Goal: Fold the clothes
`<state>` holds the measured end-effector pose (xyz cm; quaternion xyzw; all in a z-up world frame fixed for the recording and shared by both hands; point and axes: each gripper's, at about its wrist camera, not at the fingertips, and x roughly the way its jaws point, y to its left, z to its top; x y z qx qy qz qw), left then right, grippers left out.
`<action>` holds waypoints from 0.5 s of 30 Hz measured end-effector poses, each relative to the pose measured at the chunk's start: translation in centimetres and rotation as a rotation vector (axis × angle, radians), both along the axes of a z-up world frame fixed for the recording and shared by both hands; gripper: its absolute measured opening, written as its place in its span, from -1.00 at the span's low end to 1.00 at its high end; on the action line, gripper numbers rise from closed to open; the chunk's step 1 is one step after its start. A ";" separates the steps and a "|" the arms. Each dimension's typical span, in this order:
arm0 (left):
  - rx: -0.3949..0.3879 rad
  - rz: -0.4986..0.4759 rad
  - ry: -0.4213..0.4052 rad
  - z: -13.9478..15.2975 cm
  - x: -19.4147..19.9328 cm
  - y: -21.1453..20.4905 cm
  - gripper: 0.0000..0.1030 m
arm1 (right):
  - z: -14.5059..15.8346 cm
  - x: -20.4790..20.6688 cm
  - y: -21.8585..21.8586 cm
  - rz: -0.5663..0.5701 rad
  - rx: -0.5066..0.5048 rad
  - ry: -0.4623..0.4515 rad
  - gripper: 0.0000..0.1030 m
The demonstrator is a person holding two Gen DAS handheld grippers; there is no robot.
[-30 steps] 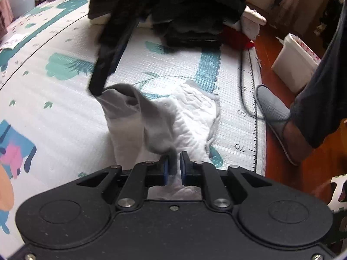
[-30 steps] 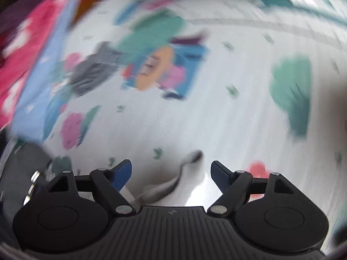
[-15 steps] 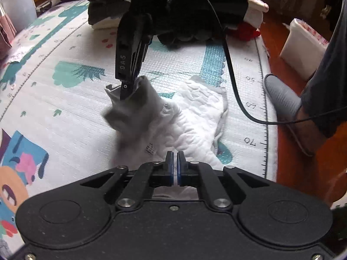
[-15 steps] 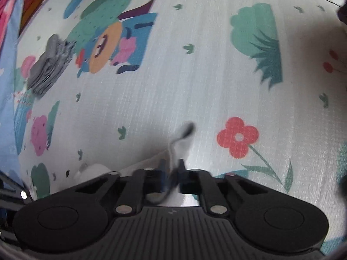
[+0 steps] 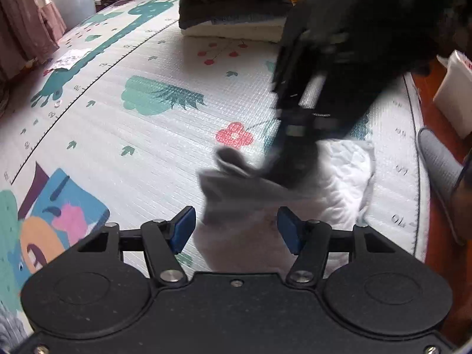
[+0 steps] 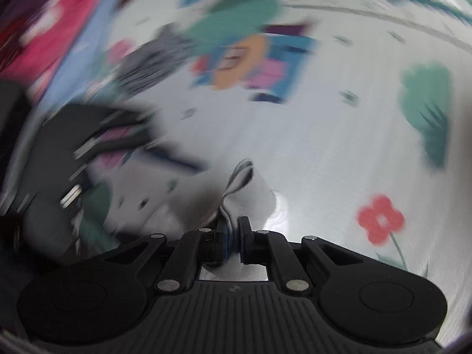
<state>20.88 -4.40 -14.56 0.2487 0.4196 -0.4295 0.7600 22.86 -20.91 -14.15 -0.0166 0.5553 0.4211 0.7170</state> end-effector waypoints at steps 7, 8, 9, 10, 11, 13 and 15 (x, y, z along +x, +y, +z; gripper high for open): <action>0.011 -0.105 0.037 -0.7 -0.3 -0.3 -0.51 | 0.4 -2.3 0.5 0.139 0.003 -0.040 -0.82; 0.014 -0.125 0.033 -0.6 -0.6 -0.4 -0.53 | 0.4 -2.3 0.3 0.140 0.010 -0.035 -0.82; 0.016 -0.132 0.022 -0.5 -0.8 -0.5 -0.53 | 0.4 -2.3 0.1 0.141 0.017 -0.029 -0.82; 0.017 -0.138 0.011 -0.4 -1.0 -0.6 -0.53 | 0.5 -2.5 -0.1 0.153 0.024 -0.028 -0.82; 0.019 -0.143 0.000 -0.3 -1.2 -0.7 -0.48 | 0.7 -2.7 -0.2 0.168 0.031 -0.032 -0.82; 0.045 -0.166 -0.037 -0.3 -1.8 -0.8 0.14 | 1.3 -3.3 -0.4 0.193 0.043 -0.039 -0.82; 0.057 -0.200 -0.100 -0.1 -2.6 -1.0 0.17 | 2.0 -4.1 -0.4 0.230 0.052 -0.052 -0.84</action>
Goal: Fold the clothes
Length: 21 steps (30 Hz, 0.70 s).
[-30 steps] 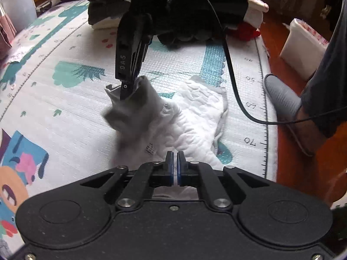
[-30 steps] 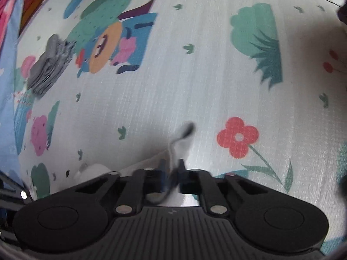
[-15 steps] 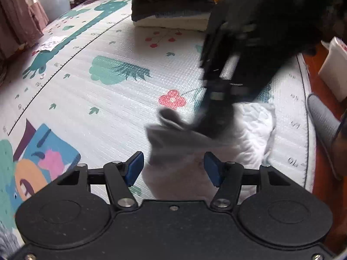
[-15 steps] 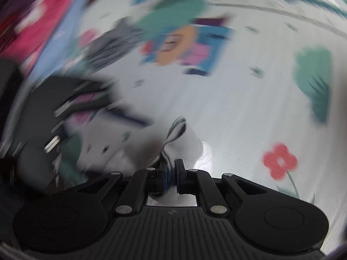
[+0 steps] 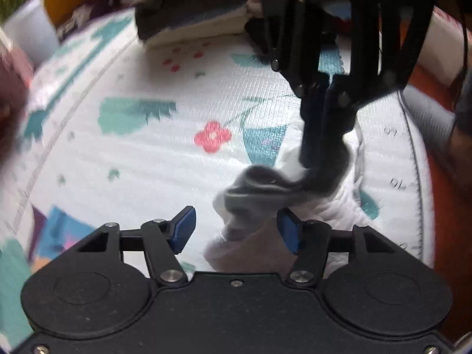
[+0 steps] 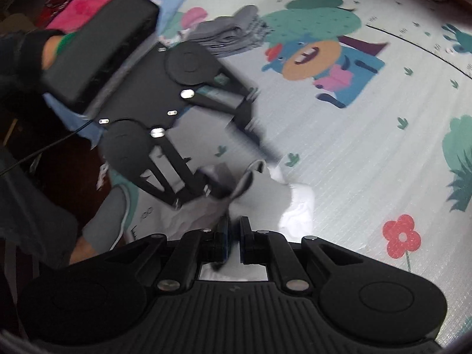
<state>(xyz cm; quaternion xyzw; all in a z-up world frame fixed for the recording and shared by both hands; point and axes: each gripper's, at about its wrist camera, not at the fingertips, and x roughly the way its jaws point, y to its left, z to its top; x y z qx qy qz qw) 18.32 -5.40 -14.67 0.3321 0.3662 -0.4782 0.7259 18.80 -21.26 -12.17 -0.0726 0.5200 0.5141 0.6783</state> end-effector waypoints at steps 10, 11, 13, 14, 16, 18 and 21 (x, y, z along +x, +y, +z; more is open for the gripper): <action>0.001 0.105 0.051 1.2 1.3 0.1 0.21 | 1.0 -0.8 -0.7 -0.052 -0.040 -0.016 -0.84; -0.014 0.146 0.058 1.0 1.8 0.2 0.30 | 0.6 0.0 -1.2 -0.097 -0.056 -0.009 -0.84; -0.046 0.229 0.069 0.6 2.8 0.5 0.30 | -0.6 1.7 -2.4 -0.207 -0.102 0.006 -0.82; -0.050 0.269 0.094 0.1 3.5 0.4 0.30 | -1.4 2.8 -3.3 -0.273 -0.124 0.019 -0.81; -0.062 0.322 0.142 -1.2 4.7 0.3 0.30 | -2.9 4.8 -5.1 -0.406 -0.162 0.047 -0.74; -0.060 0.355 0.178 -2.5 5.8 0.2 0.30 | -4.2 6.6 -7.1 -0.527 -0.174 0.081 -0.66; -0.059 0.390 0.221 -4.0 7.4 0.0 0.30 | -6.1 8.4 -9.7 -0.672 -0.179 0.140 -0.50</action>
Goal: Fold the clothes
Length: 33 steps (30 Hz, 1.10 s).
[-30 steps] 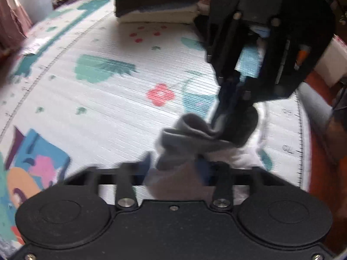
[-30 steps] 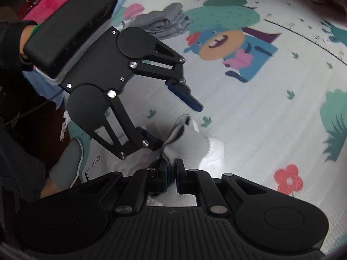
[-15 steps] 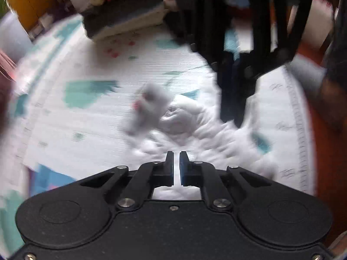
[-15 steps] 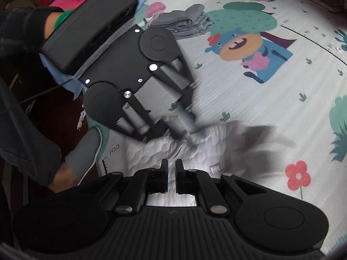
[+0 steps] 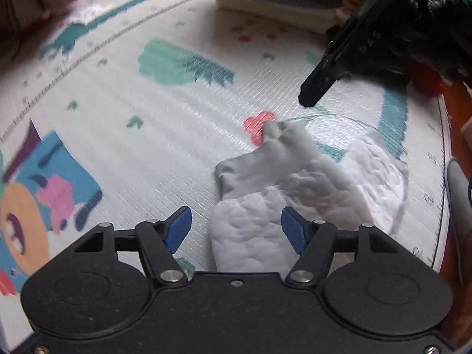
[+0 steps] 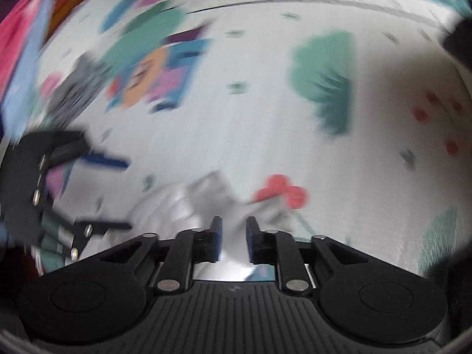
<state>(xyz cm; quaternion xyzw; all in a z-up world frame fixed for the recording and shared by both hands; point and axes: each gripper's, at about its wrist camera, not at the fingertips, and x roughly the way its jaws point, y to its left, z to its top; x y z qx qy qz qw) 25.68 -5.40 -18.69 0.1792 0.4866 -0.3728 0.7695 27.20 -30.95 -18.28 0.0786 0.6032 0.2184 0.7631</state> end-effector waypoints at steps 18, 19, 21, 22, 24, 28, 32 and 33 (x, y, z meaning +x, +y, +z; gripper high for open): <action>0.020 0.014 0.198 -4.8 4.5 -4.1 -0.75 | -7.0 2.5 0.3 -0.127 -0.080 0.101 0.16; 0.018 0.005 0.201 -4.9 4.3 -4.3 -0.81 | -7.1 2.5 0.3 -0.125 -0.083 0.101 0.18; 0.036 -0.016 0.168 -4.5 3.5 -4.7 -0.86 | -7.1 2.4 0.4 -0.123 -0.081 0.100 0.21; 0.027 -0.016 0.161 -4.3 3.3 -4.7 -0.88 | -7.1 2.4 0.4 -0.119 -0.080 0.103 0.21; 0.007 -0.053 0.114 -3.1 2.2 -4.7 -0.90 | -7.1 2.2 0.4 -0.120 -0.078 0.106 0.21; -0.065 -0.141 0.032 0.4 -0.7 -3.9 -0.91 | -7.1 2.0 0.0 -0.136 -0.042 0.119 0.21; -0.067 -0.259 -0.062 3.4 -4.5 -3.0 -0.94 | -7.3 1.8 -0.7 -0.158 0.025 0.150 0.21; -0.073 -0.293 -0.082 4.1 -5.6 -2.8 -0.94 | -7.4 1.7 -0.8 -0.162 0.031 0.157 0.22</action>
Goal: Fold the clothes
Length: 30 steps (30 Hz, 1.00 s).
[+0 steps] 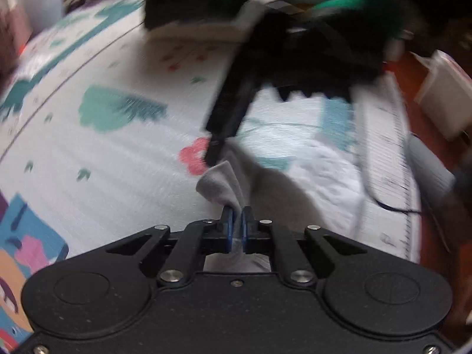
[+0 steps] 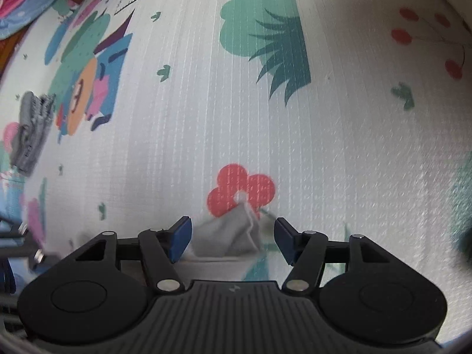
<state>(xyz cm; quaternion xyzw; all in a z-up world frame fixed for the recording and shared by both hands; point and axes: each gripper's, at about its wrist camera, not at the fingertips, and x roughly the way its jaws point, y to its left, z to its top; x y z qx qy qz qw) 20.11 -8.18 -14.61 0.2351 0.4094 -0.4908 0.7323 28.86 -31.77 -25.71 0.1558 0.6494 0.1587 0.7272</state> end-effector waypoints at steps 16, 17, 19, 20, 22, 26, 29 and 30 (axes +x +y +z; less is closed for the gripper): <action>0.083 -0.098 -0.227 7.0 -7.4 -0.2 -0.99 | 9.9 -2.8 2.6 0.189 0.063 -0.137 -0.89; 0.079 -0.085 -0.244 8.1 -7.6 -0.2 -0.99 | 11.8 -3.0 2.4 0.179 0.068 -0.166 -0.89; 0.079 -0.070 -0.301 10.7 -8.1 -0.2 -0.99 | 15.6 -3.7 2.1 0.136 0.073 -0.218 -0.89; 0.082 -0.064 -0.332 11.9 -8.4 -0.3 -0.99 | 17.4 -4.2 2.0 0.124 0.072 -0.240 -0.89; 0.077 -0.043 -0.382 14.5 -9.1 -0.2 -0.99 | 20.9 -5.7 1.5 0.092 0.047 -0.300 -0.89; 0.025 -0.006 -0.442 19.2 -11.5 -0.7 -0.99 | 27.2 -8.1 -1.3 -0.027 0.053 -0.393 -0.89; -0.030 -0.002 -0.479 21.9 -14.0 -2.2 -0.99 | 31.1 -10.2 -3.6 -0.118 0.092 -0.451 -0.89; -0.057 0.004 -0.477 22.6 -14.7 -2.8 -0.99 | 32.1 -10.8 -4.3 -0.140 0.101 -0.469 -0.89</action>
